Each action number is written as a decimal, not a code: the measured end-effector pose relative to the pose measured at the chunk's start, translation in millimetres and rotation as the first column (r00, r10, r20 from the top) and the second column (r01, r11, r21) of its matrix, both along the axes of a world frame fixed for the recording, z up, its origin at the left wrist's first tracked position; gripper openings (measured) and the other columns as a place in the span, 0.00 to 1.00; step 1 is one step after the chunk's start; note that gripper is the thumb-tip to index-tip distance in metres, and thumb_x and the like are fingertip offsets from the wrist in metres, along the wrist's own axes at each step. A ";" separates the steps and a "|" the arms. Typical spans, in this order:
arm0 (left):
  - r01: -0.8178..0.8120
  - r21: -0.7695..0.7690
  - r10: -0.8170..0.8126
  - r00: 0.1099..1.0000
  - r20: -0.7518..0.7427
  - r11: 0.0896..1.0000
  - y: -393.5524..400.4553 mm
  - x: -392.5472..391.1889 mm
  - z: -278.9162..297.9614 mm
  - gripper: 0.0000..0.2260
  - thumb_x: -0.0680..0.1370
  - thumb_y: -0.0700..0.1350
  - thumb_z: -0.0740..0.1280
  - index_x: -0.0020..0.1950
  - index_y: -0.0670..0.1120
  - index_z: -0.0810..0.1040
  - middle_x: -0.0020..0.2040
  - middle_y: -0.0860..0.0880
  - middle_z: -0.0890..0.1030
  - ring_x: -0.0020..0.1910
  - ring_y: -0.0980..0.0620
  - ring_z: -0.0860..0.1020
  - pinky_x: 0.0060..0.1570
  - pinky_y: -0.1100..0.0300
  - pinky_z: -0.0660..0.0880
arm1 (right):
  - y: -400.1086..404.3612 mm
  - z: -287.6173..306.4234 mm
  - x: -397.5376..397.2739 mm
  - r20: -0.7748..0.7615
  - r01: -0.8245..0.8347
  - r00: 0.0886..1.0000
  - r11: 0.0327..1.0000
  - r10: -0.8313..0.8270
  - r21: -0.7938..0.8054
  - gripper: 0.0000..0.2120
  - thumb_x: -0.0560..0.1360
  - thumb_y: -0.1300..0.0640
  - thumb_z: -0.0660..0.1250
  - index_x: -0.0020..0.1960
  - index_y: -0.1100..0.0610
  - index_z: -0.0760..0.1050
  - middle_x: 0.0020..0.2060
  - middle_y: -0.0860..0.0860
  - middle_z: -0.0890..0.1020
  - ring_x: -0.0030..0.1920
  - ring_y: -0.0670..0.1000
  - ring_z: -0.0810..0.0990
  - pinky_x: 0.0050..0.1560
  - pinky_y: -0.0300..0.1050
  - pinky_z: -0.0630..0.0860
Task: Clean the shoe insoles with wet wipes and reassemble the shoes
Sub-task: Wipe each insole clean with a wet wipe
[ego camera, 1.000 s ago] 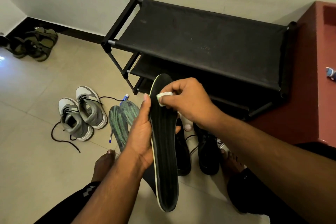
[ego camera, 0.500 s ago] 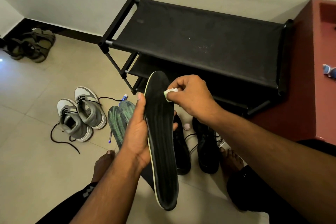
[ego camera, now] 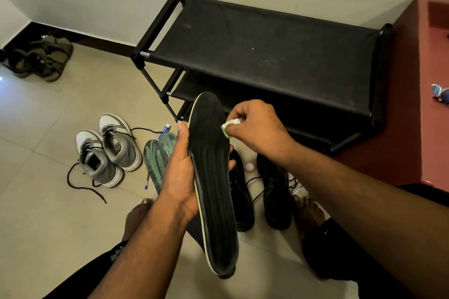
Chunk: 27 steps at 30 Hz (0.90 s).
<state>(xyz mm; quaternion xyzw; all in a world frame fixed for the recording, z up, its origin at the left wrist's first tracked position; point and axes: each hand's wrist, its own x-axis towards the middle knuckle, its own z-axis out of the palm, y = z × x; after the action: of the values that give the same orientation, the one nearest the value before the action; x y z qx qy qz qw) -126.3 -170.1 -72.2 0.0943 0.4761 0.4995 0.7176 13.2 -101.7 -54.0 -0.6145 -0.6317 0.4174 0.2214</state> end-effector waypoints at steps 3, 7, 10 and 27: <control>0.006 0.004 -0.007 1.000 0.003 1.000 -1.4 -0.8 -1.3 0.32 0.75 0.69 0.59 0.67 0.46 0.79 0.63 0.40 0.80 0.65 0.41 0.77 0.65 0.42 0.72 | -4.8 0.7 -2.4 -0.002 -0.039 0.999 0.999 0.040 0.032 0.03 0.71 0.60 0.72 0.39 0.53 0.80 0.35 0.44 0.81 0.34 0.41 0.80 0.29 0.28 0.70; -0.016 0.008 0.016 0.998 0.066 1.000 -4.1 0.2 2.2 0.29 0.78 0.66 0.57 0.59 0.45 0.84 0.57 0.41 0.84 0.57 0.45 0.83 0.60 0.46 0.77 | -20.7 9.1 -15.0 -0.106 -0.207 0.972 0.978 0.210 0.034 0.03 0.72 0.61 0.72 0.44 0.56 0.83 0.37 0.47 0.83 0.34 0.42 0.81 0.32 0.35 0.79; -0.007 -0.039 0.011 0.994 0.113 0.999 -3.5 -1.3 2.5 0.32 0.76 0.68 0.58 0.49 0.42 0.87 0.48 0.39 0.85 0.46 0.45 0.85 0.49 0.49 0.82 | -26.1 15.3 -21.2 -0.217 -0.386 0.904 0.922 0.369 -0.041 0.04 0.70 0.61 0.74 0.43 0.54 0.83 0.35 0.47 0.83 0.34 0.41 0.80 0.36 0.39 0.79; 0.042 -0.063 -0.031 0.985 0.171 0.997 -2.4 2.2 12.4 0.22 0.75 0.58 0.63 0.50 0.42 0.87 0.48 0.38 0.84 0.44 0.42 0.83 0.53 0.46 0.78 | -10.0 4.2 -7.1 -0.027 -0.290 0.942 0.853 0.334 0.434 0.06 0.72 0.63 0.70 0.47 0.57 0.82 0.43 0.49 0.82 0.44 0.44 0.79 0.47 0.40 0.78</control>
<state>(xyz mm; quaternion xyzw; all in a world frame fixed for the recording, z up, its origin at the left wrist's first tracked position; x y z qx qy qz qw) -124.1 -172.5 -59.8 0.0362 0.4278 0.4766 0.7672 6.1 -111.7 -49.7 -0.4192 -0.7863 0.3310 0.3105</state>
